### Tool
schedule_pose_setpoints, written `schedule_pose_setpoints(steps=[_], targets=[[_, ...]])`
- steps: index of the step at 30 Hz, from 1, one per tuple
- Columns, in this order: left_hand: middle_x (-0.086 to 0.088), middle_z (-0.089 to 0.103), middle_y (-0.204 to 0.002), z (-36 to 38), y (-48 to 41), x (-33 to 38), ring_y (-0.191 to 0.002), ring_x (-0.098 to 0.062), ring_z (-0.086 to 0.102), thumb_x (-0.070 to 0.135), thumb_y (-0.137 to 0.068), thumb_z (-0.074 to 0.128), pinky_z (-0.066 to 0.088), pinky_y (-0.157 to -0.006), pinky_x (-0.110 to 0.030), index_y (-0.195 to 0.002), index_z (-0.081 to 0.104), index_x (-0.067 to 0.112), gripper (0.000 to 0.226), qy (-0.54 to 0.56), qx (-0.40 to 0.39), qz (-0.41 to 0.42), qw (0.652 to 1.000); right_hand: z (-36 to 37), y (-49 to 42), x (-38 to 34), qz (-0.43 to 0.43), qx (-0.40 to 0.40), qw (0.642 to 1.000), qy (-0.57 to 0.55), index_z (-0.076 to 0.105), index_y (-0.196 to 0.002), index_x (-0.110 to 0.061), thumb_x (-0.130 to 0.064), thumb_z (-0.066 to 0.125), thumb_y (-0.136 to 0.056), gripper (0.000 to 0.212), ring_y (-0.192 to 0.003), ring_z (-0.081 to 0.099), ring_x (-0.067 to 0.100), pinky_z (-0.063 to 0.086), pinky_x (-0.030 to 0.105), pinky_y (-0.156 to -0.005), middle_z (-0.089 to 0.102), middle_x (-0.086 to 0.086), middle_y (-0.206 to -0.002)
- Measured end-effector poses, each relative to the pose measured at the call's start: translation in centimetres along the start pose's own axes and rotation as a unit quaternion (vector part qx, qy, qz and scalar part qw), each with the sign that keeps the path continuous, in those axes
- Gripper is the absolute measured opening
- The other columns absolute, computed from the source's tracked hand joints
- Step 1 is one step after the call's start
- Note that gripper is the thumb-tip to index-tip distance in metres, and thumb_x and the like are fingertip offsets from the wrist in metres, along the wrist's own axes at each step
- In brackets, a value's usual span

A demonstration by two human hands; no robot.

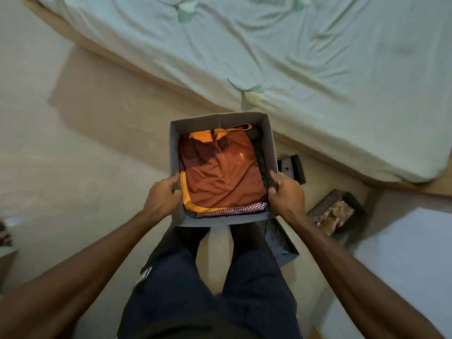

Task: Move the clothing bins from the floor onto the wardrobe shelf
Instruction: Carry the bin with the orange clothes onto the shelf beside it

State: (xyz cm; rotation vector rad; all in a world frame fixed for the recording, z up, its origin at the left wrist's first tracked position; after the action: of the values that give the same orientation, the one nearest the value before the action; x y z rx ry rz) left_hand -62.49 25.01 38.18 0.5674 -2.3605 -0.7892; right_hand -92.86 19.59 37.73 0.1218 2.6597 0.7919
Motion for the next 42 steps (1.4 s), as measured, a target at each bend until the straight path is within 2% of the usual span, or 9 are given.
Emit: schedule_pose_setpoints(steps=[7, 12, 16, 19, 21, 24, 27, 34, 42], targets=[[-0.016, 0.066, -0.123, -7.5, 7.1, 7.7, -0.090, -0.030, 0.067, 0.008, -0.081, 0.055, 0.049, -0.075, -0.030, -0.145, 0.043, 0.015, 0.065, -0.040, 0.060, 0.073, 0.995, -10.6, 8.7, -1.1, 0.002, 0.099, 0.994, -0.039, 0.051, -0.137, -0.019, -0.010, 0.053, -0.081, 0.057, -0.112, 0.060, 0.031, 0.049, 0.033, -0.086, 0.052, 0.006, -0.143], [-0.007, 0.071, -0.075, -9.2, 6.8, 13.7, -0.053, -0.015, 0.055, 0.009, -0.079, 0.059, 0.045, -0.056, -0.026, -0.144, 0.044, 0.020, 0.067, -0.054, 0.056, 0.135, 0.988, -13.8, 11.2, 0.9, 0.052, 0.175, 0.981, -0.065, 0.049, -0.139, -0.015, -0.006, 0.052, -0.081, 0.058, -0.107, 0.063, 0.030, 0.050, 0.032, -0.085, 0.057, 0.012, -0.137], [-0.013, 0.073, -0.107, -9.7, 5.4, 18.9, -0.072, -0.024, 0.067, 0.003, -0.078, 0.059, 0.048, -0.065, -0.025, -0.139, 0.051, 0.016, 0.063, -0.074, 0.025, 0.251, 0.965, -14.7, 14.1, 2.3, 0.145, 0.226, 0.957, -0.113, 0.048, -0.140, -0.013, -0.005, 0.050, -0.086, 0.055, -0.121, 0.056, 0.028, 0.045, 0.032, -0.097, 0.050, 0.014, -0.143], [-0.011, 0.073, -0.108, -9.5, 4.2, 21.9, -0.066, -0.018, 0.064, 0.005, -0.077, 0.058, 0.050, -0.065, -0.026, -0.140, 0.050, 0.020, 0.065, -0.127, -0.003, 0.314, 0.941, -13.6, 16.8, 2.8, 0.213, 0.261, 0.933, -0.128, 0.051, -0.138, -0.013, -0.005, 0.051, -0.086, 0.053, -0.126, 0.053, 0.028, 0.041, 0.032, -0.102, 0.052, 0.014, -0.141], [-0.011, 0.071, -0.114, -9.1, 4.0, 23.5, -0.076, -0.022, 0.067, 0.006, -0.078, 0.057, 0.053, -0.069, -0.030, -0.142, 0.048, 0.022, 0.066, -0.158, -0.034, 0.345, 0.924, -12.2, 19.0, 2.8, 0.249, 0.291, 0.912, -0.148, 0.053, -0.136, -0.011, -0.006, 0.052, -0.089, 0.048, -0.125, 0.054, 0.028, 0.042, 0.032, -0.101, 0.057, 0.015, -0.136], [-0.010, 0.065, -0.128, -8.1, 4.8, 25.6, -0.103, -0.024, 0.066, 0.006, -0.079, 0.057, 0.052, -0.084, -0.030, -0.142, 0.047, 0.020, 0.065, -0.182, -0.089, 0.389, 0.899, -9.8, 22.8, 2.6, 0.315, 0.337, 0.865, -0.197, 0.055, -0.134, -0.011, -0.008, 0.053, -0.092, 0.042, -0.122, 0.056, 0.026, 0.045, 0.030, -0.098, 0.059, 0.011, -0.135], [-0.010, 0.061, -0.132, -5.9, 7.0, 27.6, -0.115, -0.023, 0.062, 0.004, -0.076, 0.057, 0.049, -0.094, -0.031, -0.140, 0.049, 0.016, 0.065, -0.202, -0.137, 0.453, 0.858, -7.7, 27.1, 2.2, 0.391, 0.369, 0.815, -0.214, 0.056, -0.133, -0.012, -0.006, 0.052, -0.092, 0.042, -0.119, 0.059, 0.026, 0.048, 0.031, -0.095, 0.058, 0.011, -0.135], [-0.007, 0.059, -0.135, 2.1, 14.9, 30.8, -0.113, -0.024, 0.063, 0.008, -0.074, 0.057, 0.052, -0.096, -0.035, -0.141, 0.049, 0.017, 0.068, -0.258, -0.257, 0.541, 0.758, -3.9, 38.1, 3.2, 0.528, 0.433, 0.692, -0.235, 0.061, -0.128, -0.013, -0.001, 0.052, -0.085, 0.045, -0.113, 0.063, 0.028, 0.050, 0.031, -0.091, 0.061, 0.012, -0.131], [-0.009, 0.063, -0.129, 12.4, 30.5, 30.9, -0.114, -0.024, 0.064, 0.018, -0.066, 0.057, 0.051, -0.097, -0.036, -0.135, 0.056, 0.017, 0.068, -0.324, -0.329, 0.643, 0.612, 3.8, 54.0, 3.4, 0.661, 0.485, 0.511, -0.259, 0.061, -0.128, -0.015, -0.005, 0.052, -0.089, 0.042, -0.096, 0.068, 0.029, 0.050, 0.028, -0.077, 0.066, 0.010, -0.125]])
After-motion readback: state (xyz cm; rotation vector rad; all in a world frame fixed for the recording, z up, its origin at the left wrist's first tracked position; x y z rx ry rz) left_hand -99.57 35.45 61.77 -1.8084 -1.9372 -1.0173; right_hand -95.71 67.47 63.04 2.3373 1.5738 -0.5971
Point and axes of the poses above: each hand's wrist, its own y-axis away from the middle knuckle, its own z-axis out of the palm, x = y × z, the point moved 4 cm from there along -y, towards the middle knuckle
